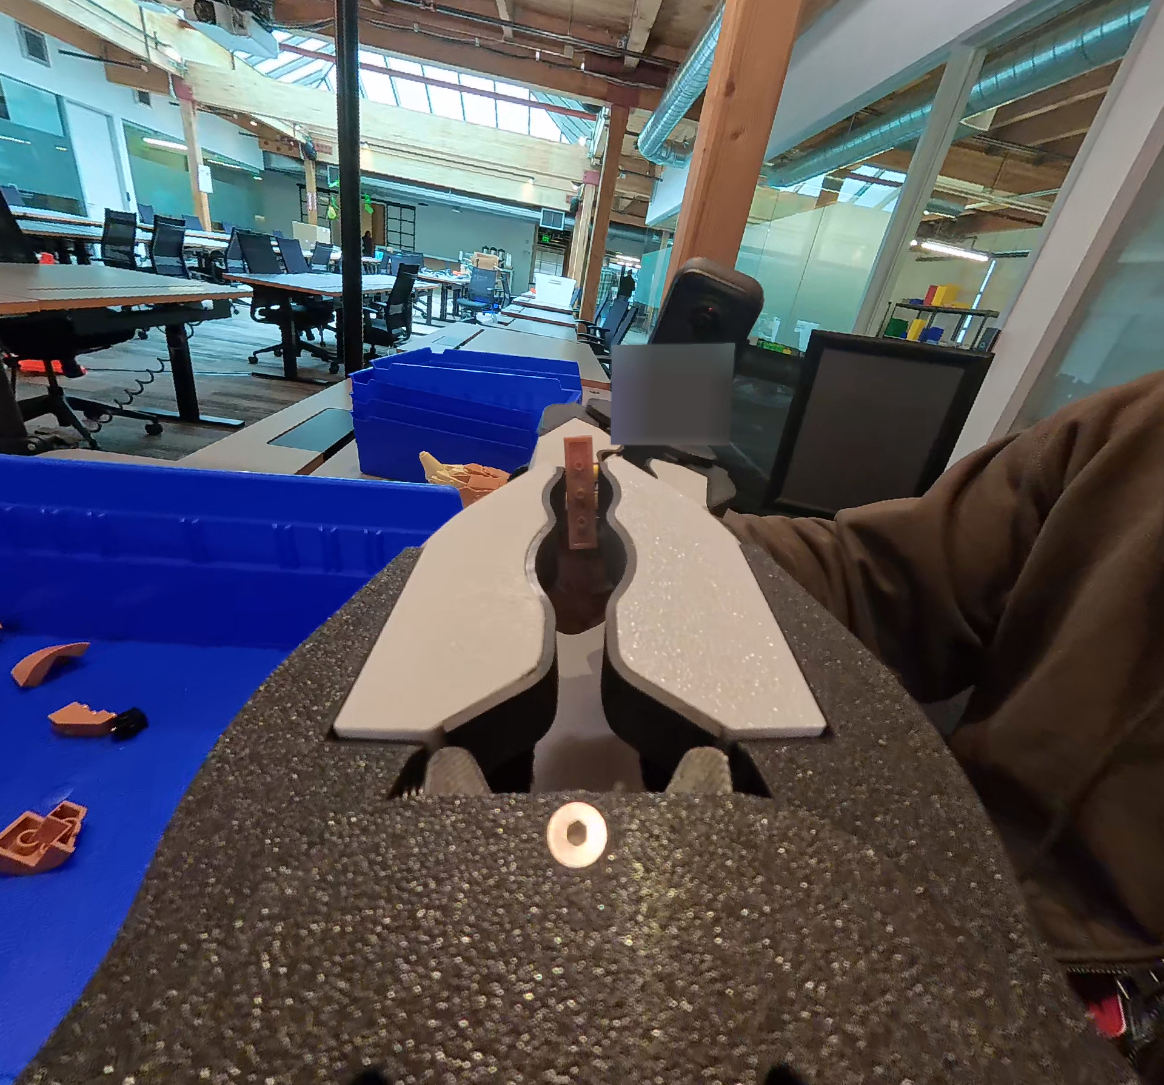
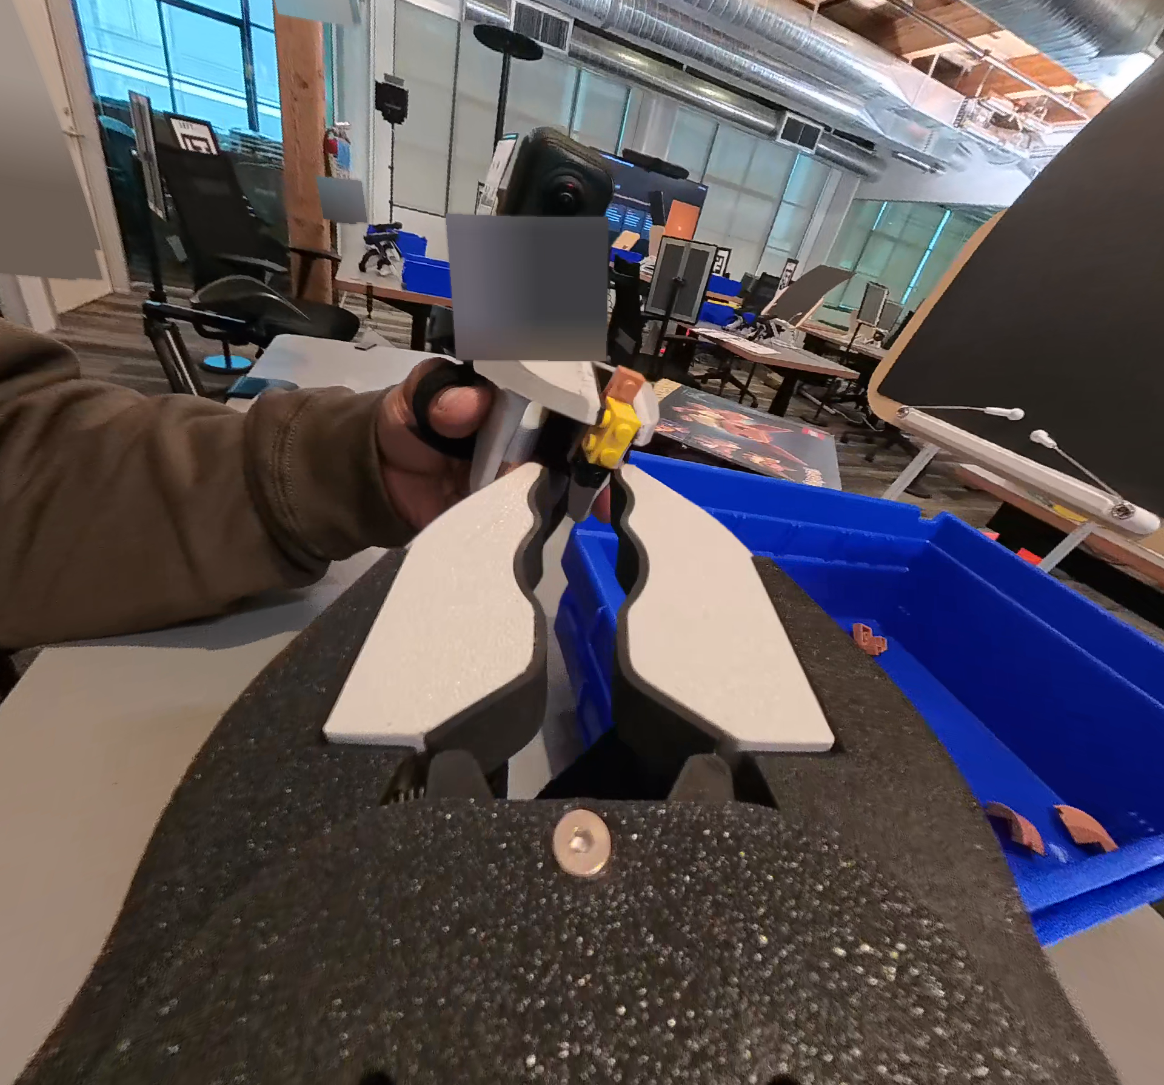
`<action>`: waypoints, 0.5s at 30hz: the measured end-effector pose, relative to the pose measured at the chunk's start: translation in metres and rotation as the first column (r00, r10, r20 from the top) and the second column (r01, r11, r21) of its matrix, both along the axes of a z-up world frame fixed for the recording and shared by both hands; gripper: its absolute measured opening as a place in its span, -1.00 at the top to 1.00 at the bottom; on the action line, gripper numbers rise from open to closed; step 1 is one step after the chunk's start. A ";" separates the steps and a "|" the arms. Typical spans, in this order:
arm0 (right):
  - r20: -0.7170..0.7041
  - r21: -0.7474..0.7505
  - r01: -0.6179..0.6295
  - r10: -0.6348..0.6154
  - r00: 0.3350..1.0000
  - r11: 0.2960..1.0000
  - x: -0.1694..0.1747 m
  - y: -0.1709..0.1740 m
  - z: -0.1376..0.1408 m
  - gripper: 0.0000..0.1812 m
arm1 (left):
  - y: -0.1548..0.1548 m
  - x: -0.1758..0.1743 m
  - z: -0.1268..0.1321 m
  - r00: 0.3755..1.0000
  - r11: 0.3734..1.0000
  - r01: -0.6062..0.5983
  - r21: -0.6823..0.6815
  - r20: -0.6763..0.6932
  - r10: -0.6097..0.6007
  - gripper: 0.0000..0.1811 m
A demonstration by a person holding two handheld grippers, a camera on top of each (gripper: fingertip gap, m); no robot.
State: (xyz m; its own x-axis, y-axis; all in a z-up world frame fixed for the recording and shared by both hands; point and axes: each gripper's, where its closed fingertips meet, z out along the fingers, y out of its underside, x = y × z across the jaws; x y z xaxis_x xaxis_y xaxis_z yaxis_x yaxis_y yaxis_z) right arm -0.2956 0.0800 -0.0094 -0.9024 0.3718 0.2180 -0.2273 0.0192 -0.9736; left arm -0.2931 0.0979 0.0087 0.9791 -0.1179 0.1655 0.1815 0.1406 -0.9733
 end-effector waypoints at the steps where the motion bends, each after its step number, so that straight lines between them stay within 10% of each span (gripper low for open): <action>1: 0.009 -0.008 -0.004 0.004 1.000 1.000 0.000 0.000 0.000 0.80 | 0.001 0.000 -0.001 1.000 1.000 0.002 -0.005 -0.005 -0.002 0.90; 15: 0.061 -0.045 -0.041 0.044 0.997 0.998 0.001 0.002 0.004 0.87 | -0.002 0.004 0.003 0.999 0.998 0.050 0.042 0.012 -0.051 0.90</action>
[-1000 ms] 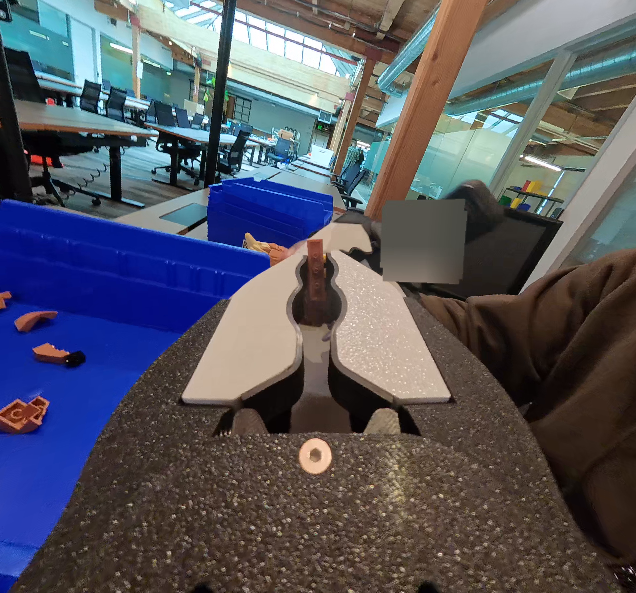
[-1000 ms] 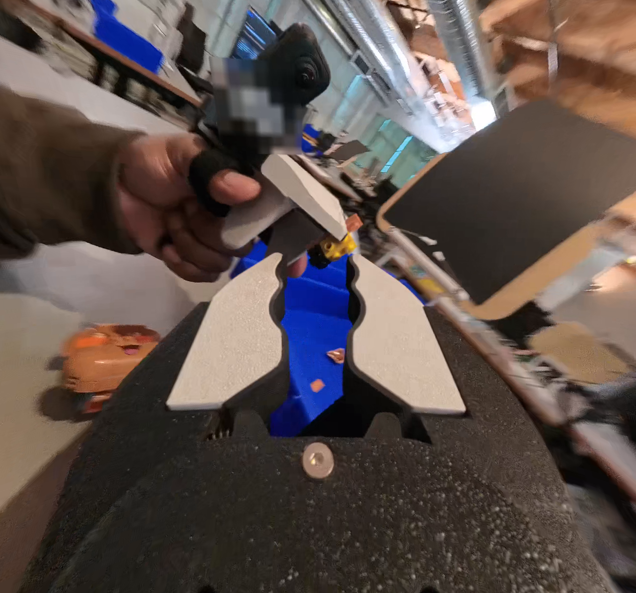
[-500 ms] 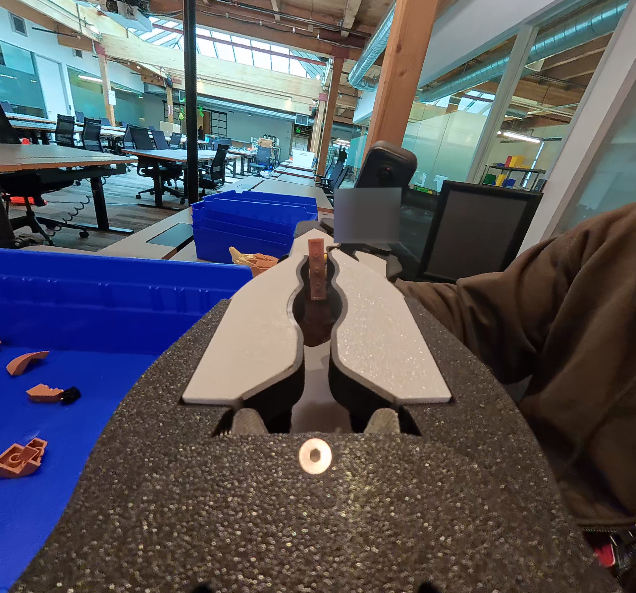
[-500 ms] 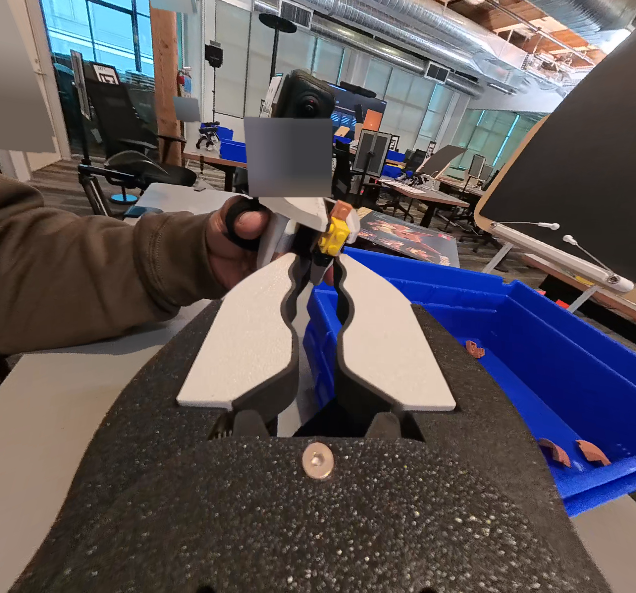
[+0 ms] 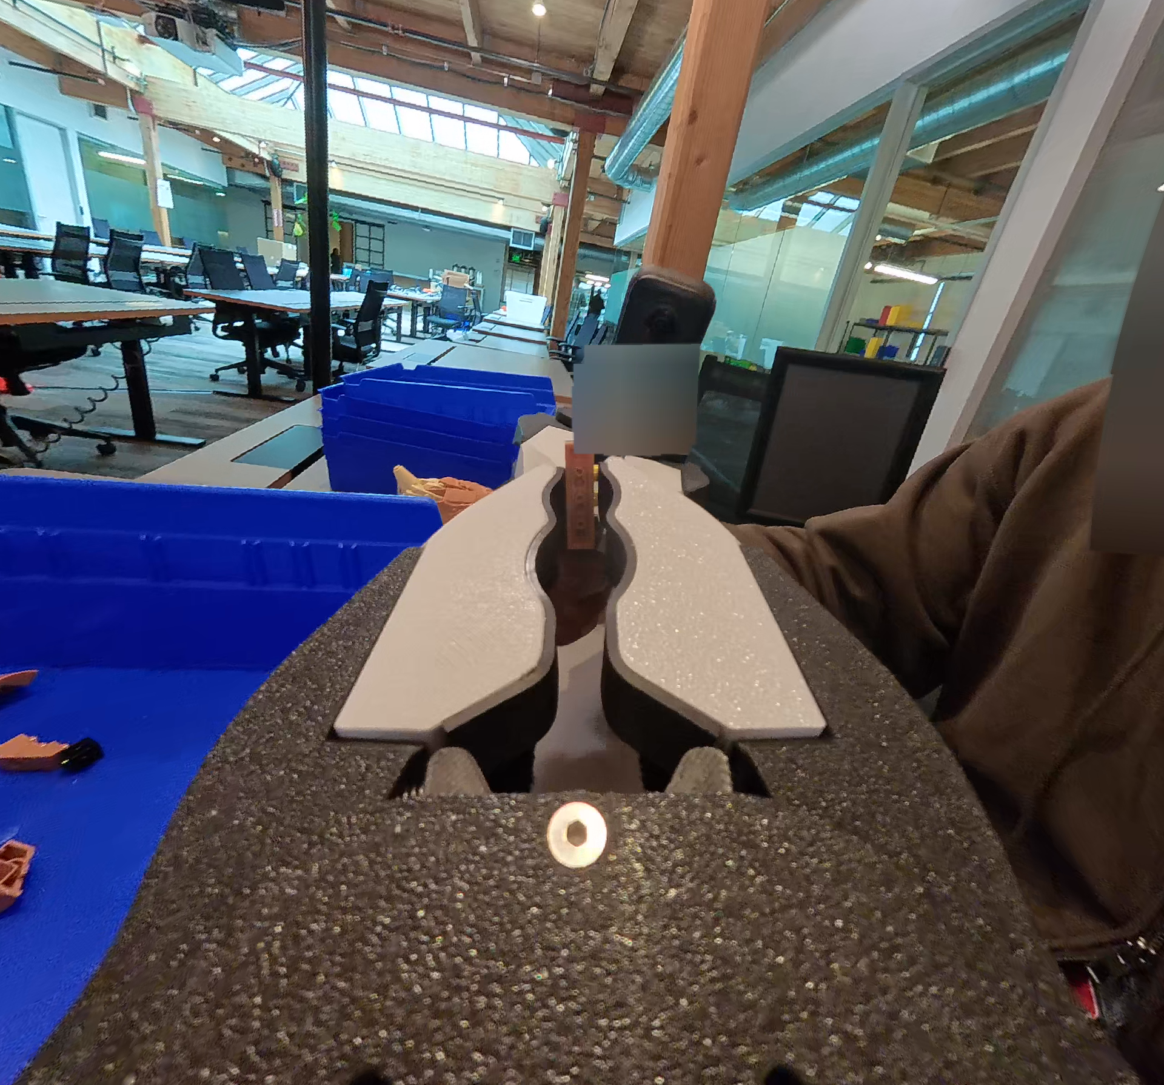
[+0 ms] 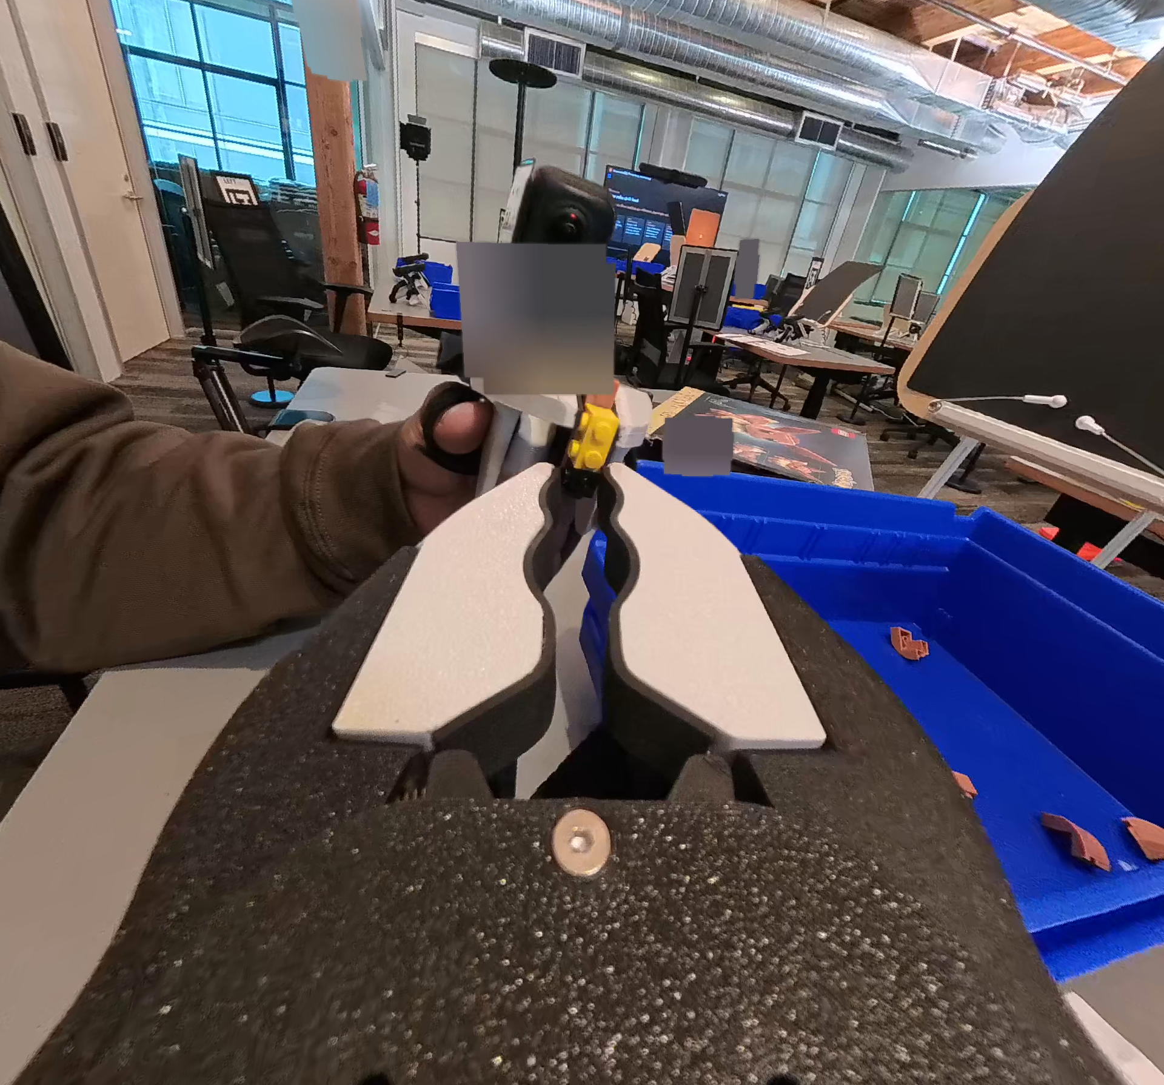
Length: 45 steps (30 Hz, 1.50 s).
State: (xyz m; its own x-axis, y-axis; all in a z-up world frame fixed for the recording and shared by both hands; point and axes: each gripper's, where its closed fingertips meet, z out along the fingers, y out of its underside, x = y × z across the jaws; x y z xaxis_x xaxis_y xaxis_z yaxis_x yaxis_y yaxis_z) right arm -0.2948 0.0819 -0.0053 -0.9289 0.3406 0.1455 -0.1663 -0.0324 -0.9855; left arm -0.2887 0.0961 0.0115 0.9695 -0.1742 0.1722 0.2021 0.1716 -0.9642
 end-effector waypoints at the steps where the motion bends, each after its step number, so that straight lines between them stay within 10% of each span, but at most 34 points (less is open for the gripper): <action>1: 0.003 -0.011 -0.003 0.003 1.000 1.000 0.000 0.000 0.001 0.88 | 0.000 0.000 0.001 1.000 1.000 0.009 0.014 0.012 -0.010 0.90; 14: 0.126 -0.191 -0.066 0.091 0.988 0.979 -0.001 0.004 0.011 0.89 | -0.002 -0.003 0.007 1.000 0.997 -0.020 0.069 0.012 0.019 0.90; 25: 0.027 -0.331 0.166 -0.166 0.986 0.929 -0.022 0.053 0.040 0.88 | -0.047 -0.042 0.028 0.980 0.962 -0.190 0.198 0.098 0.173 0.90; 30: -0.248 -0.214 0.441 -0.485 0.838 0.872 -0.027 0.056 0.045 0.87 | -0.035 -0.039 0.021 0.979 0.970 -0.197 0.143 0.074 0.188 0.90; 36: -0.339 0.242 0.760 -0.682 0.649 0.603 -0.089 0.061 -0.016 0.57 | -0.028 -0.039 0.017 0.977 0.973 -0.205 0.109 0.082 0.197 0.90; 45: -0.572 0.164 0.575 -0.398 0.718 0.801 -0.037 0.030 0.005 0.69 | -0.012 -0.031 -0.008 0.983 0.996 -0.080 -0.050 0.161 0.087 0.90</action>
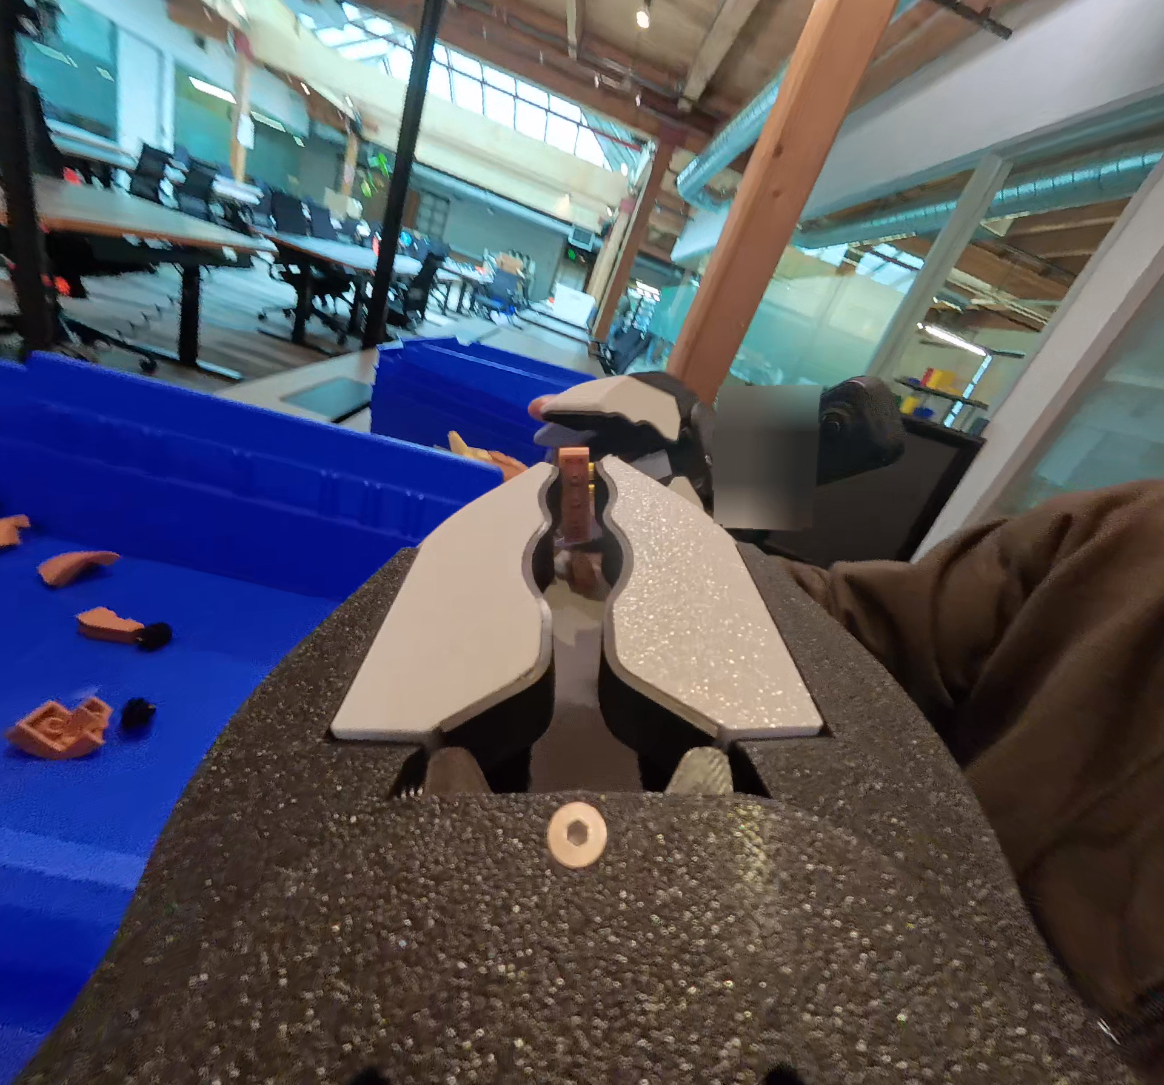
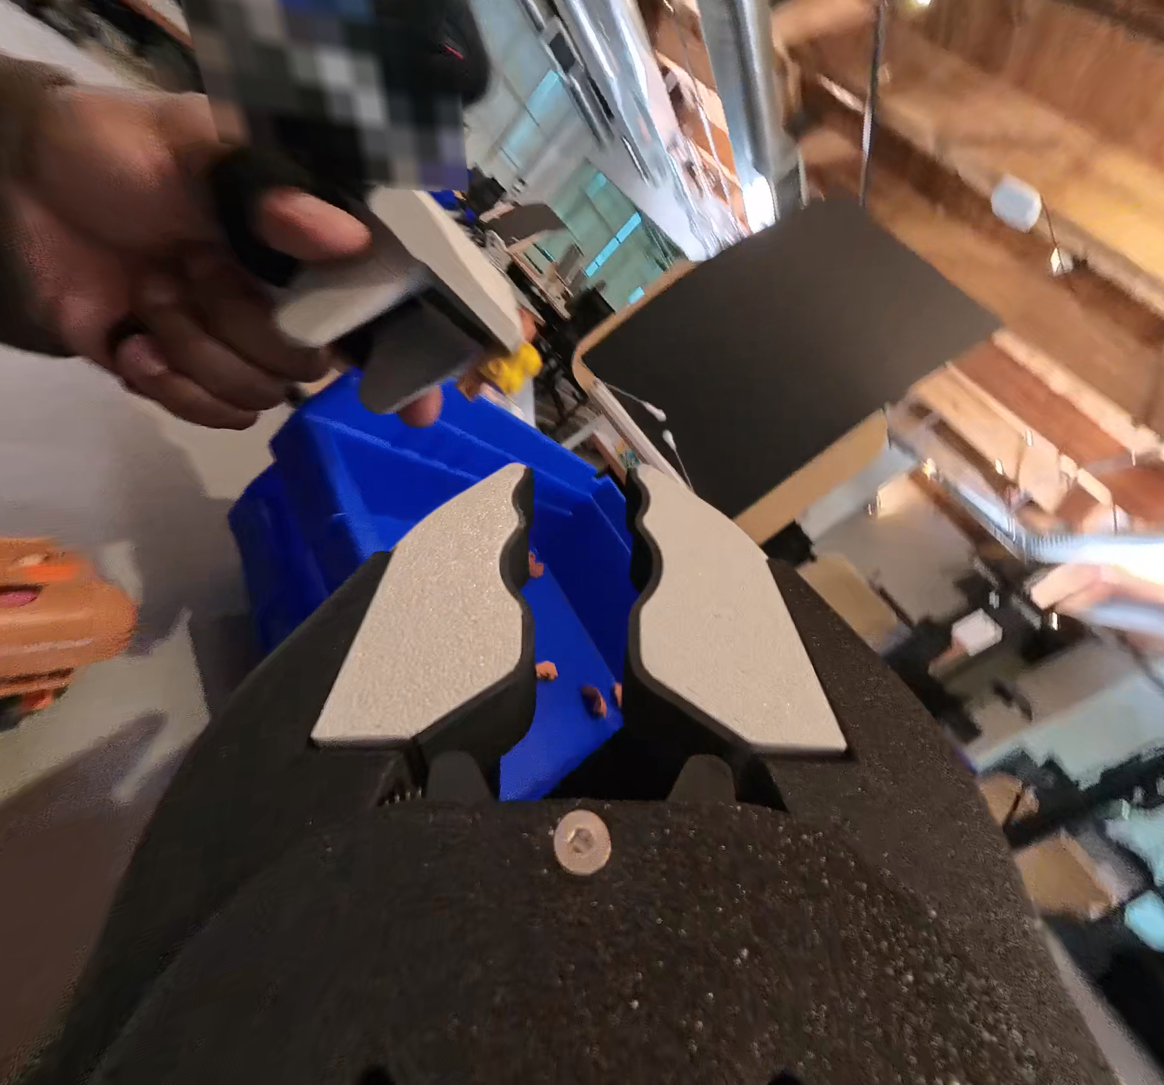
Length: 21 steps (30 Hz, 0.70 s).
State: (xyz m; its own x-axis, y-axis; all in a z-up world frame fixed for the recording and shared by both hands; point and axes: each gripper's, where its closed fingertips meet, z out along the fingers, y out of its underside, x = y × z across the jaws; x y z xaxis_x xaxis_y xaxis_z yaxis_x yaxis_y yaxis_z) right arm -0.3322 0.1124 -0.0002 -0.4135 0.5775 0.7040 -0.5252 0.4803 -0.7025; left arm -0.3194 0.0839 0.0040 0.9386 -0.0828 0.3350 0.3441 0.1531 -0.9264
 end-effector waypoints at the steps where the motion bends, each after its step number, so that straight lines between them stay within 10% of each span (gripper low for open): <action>1: -0.028 0.042 -0.034 0.035 0.999 0.999 0.007 -0.005 -0.002 0.69 | 0.003 0.003 -0.004 1.000 0.999 0.025 -0.025 0.007 -0.025 0.90; 21: -0.074 0.273 -0.171 0.197 0.978 0.947 0.036 -0.031 -0.030 0.81 | 0.014 0.028 -0.034 0.975 0.957 0.216 -0.196 0.094 -0.201 0.89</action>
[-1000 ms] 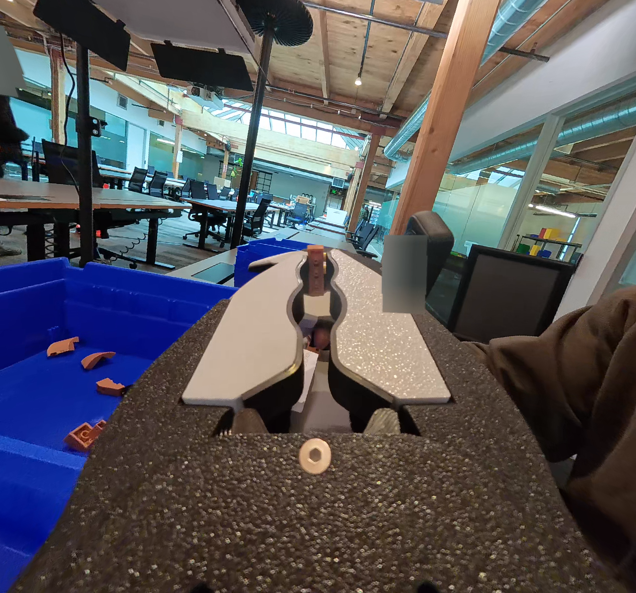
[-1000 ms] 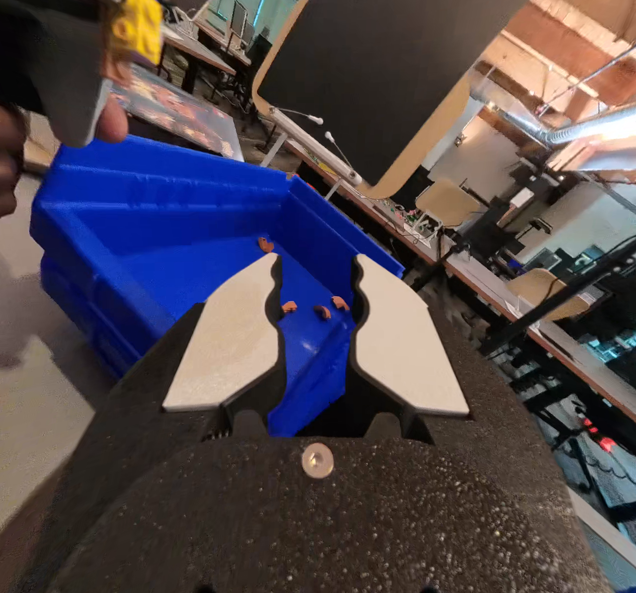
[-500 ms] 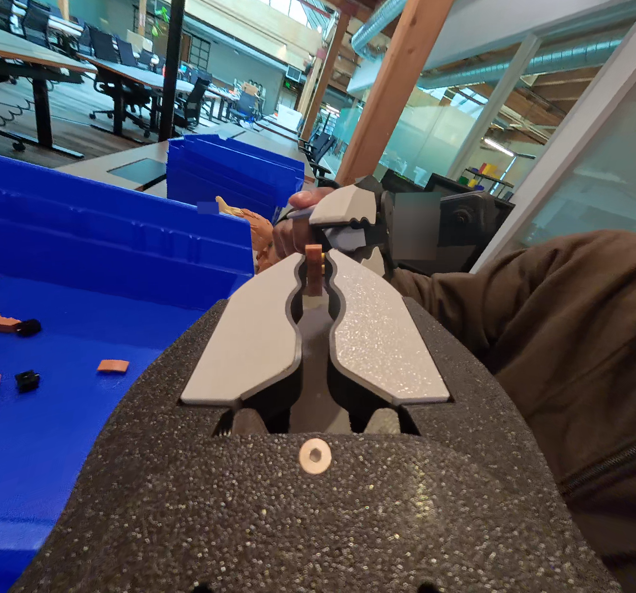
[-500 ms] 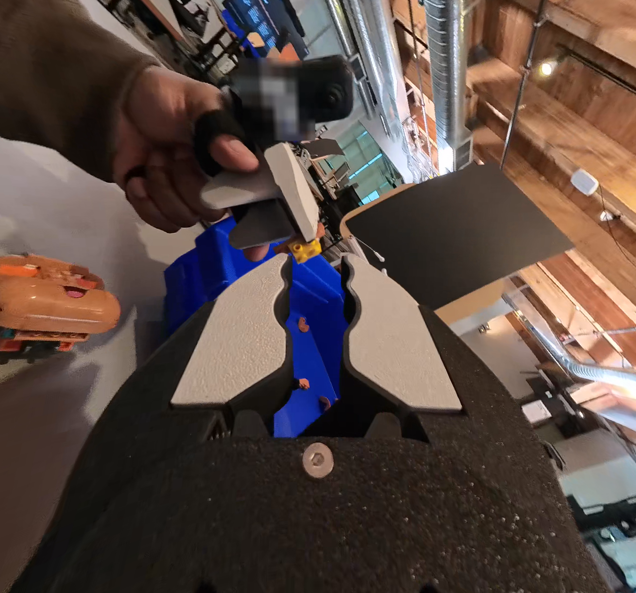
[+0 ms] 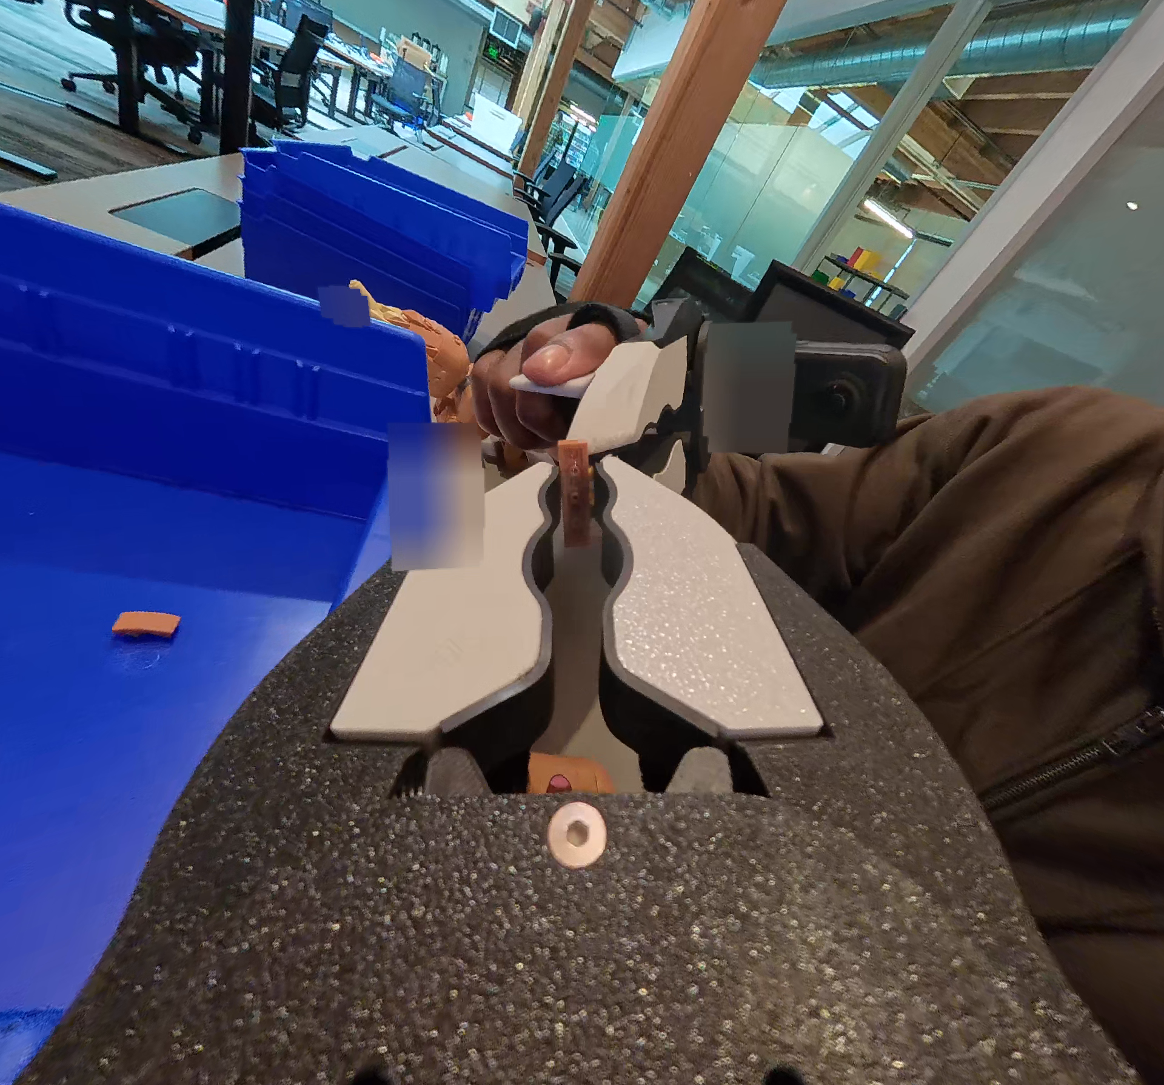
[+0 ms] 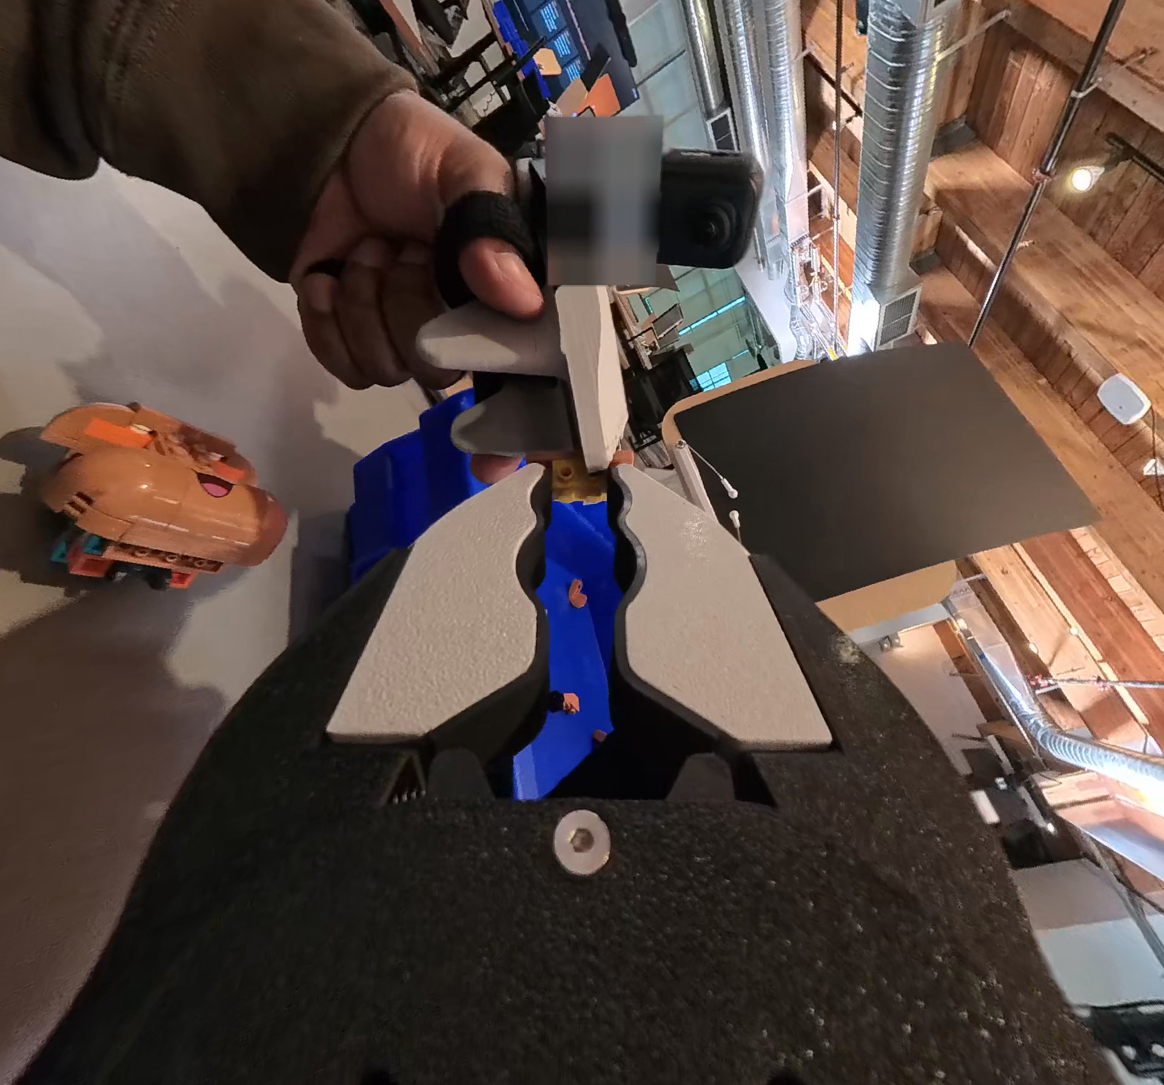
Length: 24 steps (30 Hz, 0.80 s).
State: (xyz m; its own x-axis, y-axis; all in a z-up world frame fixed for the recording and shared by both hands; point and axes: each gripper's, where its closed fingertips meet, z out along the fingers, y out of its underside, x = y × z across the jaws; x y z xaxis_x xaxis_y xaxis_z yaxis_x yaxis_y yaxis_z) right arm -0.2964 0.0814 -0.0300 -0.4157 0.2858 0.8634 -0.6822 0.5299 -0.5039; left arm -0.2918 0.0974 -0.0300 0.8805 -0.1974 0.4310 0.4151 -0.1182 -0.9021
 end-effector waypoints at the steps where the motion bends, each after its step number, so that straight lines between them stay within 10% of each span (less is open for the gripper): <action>1: 0.006 -0.011 0.013 -0.013 1.000 1.000 -0.002 0.001 0.001 0.81 | 0.000 -0.002 0.001 1.000 1.000 -0.015 0.008 0.005 0.015 0.89; 24: 0.067 -0.069 -0.019 0.024 0.997 0.997 0.000 0.008 0.010 0.82 | -0.003 0.006 -0.001 0.994 0.999 0.010 -0.038 -0.109 -0.014 0.91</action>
